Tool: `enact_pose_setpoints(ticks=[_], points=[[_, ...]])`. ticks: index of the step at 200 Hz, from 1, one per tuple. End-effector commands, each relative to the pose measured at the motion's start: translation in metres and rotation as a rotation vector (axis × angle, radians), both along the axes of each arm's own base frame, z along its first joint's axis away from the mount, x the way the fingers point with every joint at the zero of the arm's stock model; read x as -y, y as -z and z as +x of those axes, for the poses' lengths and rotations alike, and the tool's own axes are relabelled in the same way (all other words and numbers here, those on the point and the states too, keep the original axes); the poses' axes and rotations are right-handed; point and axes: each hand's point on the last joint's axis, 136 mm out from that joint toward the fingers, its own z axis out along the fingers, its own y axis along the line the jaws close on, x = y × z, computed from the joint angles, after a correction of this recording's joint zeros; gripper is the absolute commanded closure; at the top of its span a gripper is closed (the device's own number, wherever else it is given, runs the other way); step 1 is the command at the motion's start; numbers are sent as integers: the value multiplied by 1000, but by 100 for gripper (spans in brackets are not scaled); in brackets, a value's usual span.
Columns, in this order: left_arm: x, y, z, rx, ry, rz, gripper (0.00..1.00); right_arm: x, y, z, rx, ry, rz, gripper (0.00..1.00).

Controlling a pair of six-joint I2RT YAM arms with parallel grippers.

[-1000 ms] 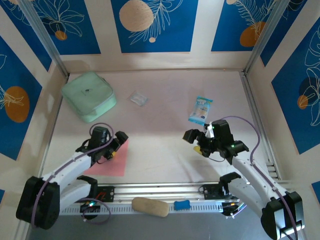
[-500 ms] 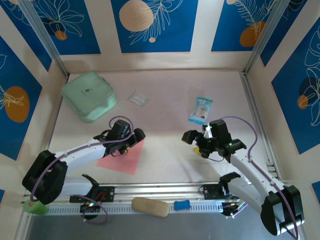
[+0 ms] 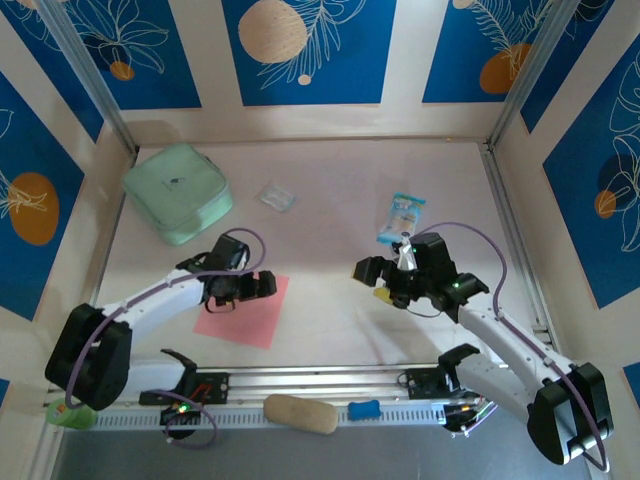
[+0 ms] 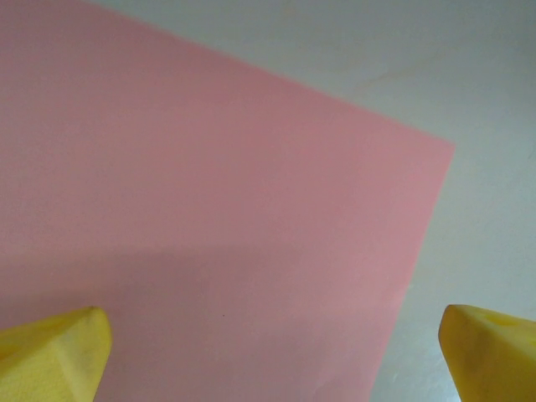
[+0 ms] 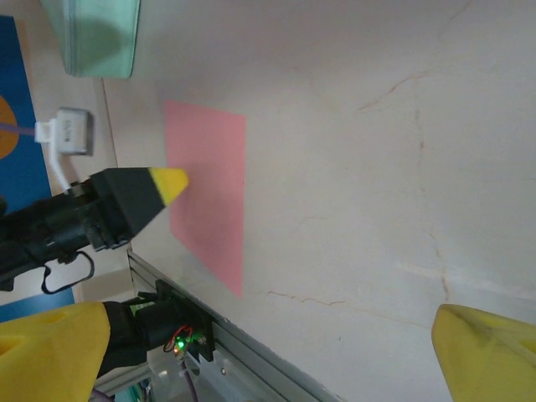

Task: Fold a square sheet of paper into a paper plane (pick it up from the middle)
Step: Move the square sheet of paper to the bottom-center of the table.

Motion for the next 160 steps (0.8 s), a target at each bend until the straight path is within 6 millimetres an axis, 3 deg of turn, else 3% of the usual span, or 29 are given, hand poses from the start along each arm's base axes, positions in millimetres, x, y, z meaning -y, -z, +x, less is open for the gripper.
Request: enact_pose_setpoints(ticks=[1,40,80,125,160], points=[[8,17,-16,-99,32,-47,0,-6,-6,2,12,-29,-5,1],[20,29,-18,-135,-57,-137,0,-5,7,6,-40,-3,-40,1],[37,30,-9,-111,-181,-210,0,13,22,7,-118,77,-163,1],[75,25,2,-81,-194,-248,0,38,27,9,-142,213,-260,1],[109,20,5,-56,-135,-238,0,38,22,9,-158,227,-189,1]])
